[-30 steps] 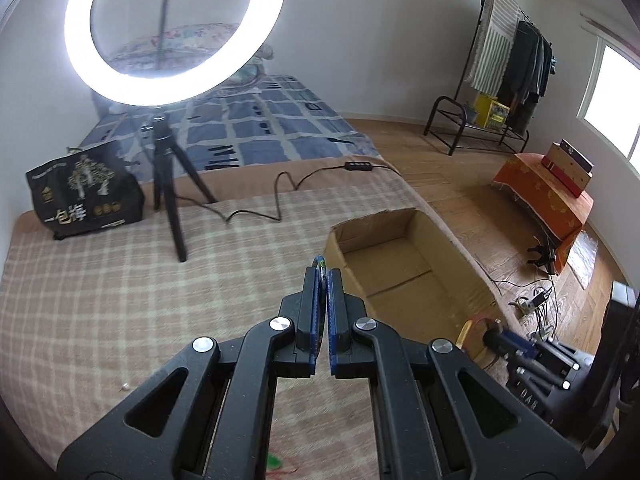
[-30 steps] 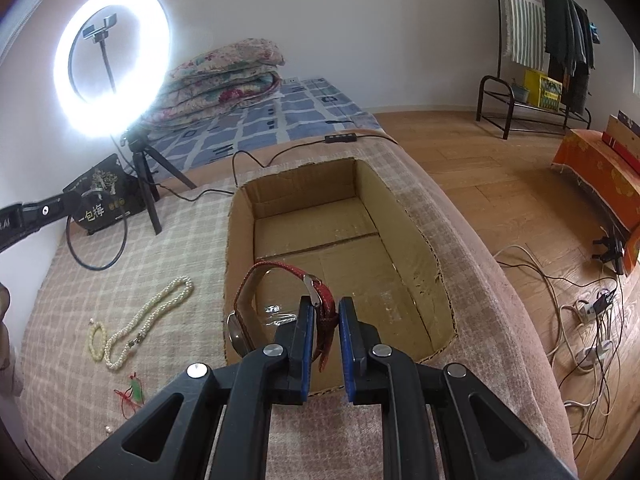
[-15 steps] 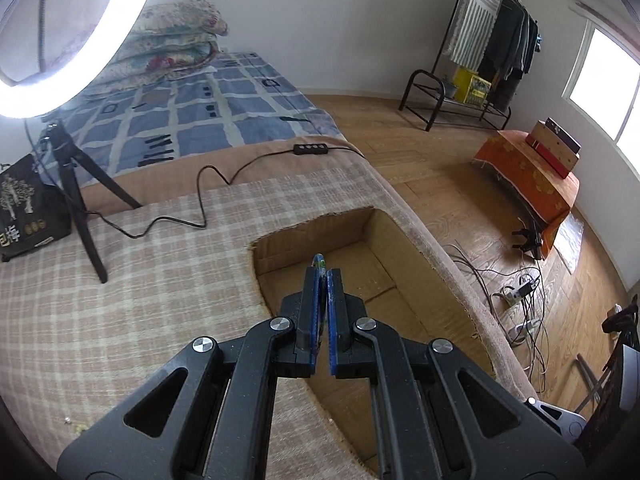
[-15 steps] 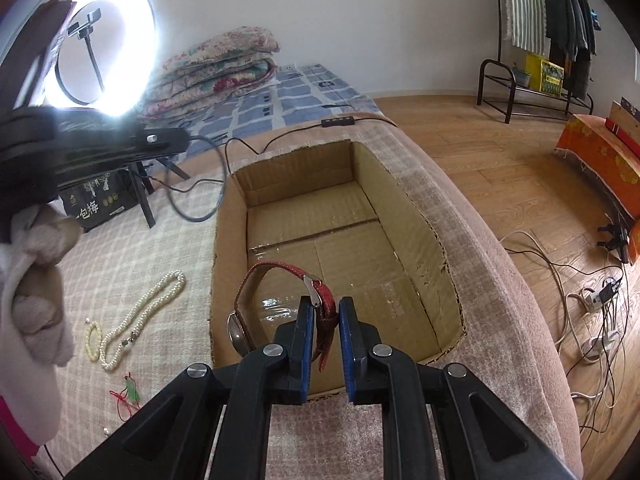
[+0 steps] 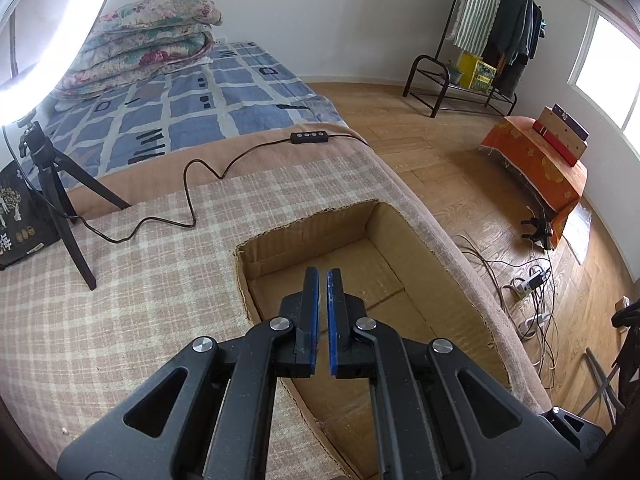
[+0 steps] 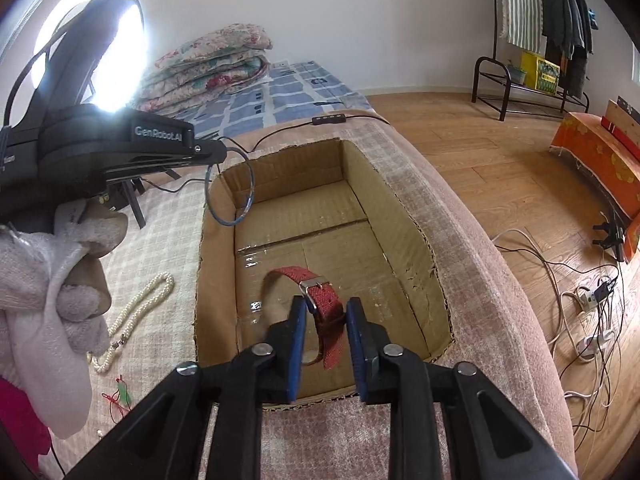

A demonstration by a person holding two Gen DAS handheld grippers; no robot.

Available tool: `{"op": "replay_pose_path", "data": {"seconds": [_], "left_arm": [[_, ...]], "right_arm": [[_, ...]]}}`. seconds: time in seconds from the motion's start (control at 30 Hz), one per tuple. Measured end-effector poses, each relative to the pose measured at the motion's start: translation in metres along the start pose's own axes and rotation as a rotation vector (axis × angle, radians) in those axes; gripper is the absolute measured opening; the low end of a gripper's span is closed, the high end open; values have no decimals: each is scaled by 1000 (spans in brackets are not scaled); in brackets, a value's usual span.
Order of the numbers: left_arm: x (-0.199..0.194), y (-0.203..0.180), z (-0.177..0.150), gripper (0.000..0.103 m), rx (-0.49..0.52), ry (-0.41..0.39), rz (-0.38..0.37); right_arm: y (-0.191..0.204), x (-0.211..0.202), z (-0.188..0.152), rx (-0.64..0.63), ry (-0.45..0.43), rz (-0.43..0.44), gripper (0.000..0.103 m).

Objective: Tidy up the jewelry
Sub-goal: 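Open both tools to drop the watch and bangle into the box, then move the right tool to the pearl necklace clasp while the left tool approaches the yellow bead bracelet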

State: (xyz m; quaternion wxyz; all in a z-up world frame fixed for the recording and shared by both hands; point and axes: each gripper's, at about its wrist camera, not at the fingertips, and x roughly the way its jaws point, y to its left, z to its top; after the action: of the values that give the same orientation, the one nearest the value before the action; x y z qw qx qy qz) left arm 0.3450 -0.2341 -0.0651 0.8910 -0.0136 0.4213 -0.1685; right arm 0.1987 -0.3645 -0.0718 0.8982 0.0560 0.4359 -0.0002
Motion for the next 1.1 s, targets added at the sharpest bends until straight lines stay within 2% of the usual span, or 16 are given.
{"op": "replay_pose_path", "data": {"seconds": [0.07, 0.13, 0.17, 0.2, 0.23, 0.33, 0.5, 1.1], "left_arm": [[-2, 0, 1, 2, 5, -3, 4], [-6, 0, 2, 18, 8, -12, 5], [-9, 1, 2, 38, 9, -24, 9], [-12, 1, 2, 51, 10, -40, 15], [-16, 2, 2, 54, 12, -55, 21], [-23, 3, 2, 54, 19, -67, 29], [-36, 8, 3, 54, 12, -77, 30], [-94, 31, 0, 54, -11, -148, 58]], "right_arm": [[3, -4, 1, -14, -14, -13, 22], [7, -9, 2, -35, -32, -36, 28], [7, -10, 3, -41, -36, -41, 30], [9, -11, 3, -50, -39, -50, 36], [10, -13, 3, -56, -43, -56, 46], [16, -21, 3, -77, -68, -78, 64], [22, -33, 6, -91, -101, -94, 76], [49, -74, 8, -145, -183, -104, 76]]}}
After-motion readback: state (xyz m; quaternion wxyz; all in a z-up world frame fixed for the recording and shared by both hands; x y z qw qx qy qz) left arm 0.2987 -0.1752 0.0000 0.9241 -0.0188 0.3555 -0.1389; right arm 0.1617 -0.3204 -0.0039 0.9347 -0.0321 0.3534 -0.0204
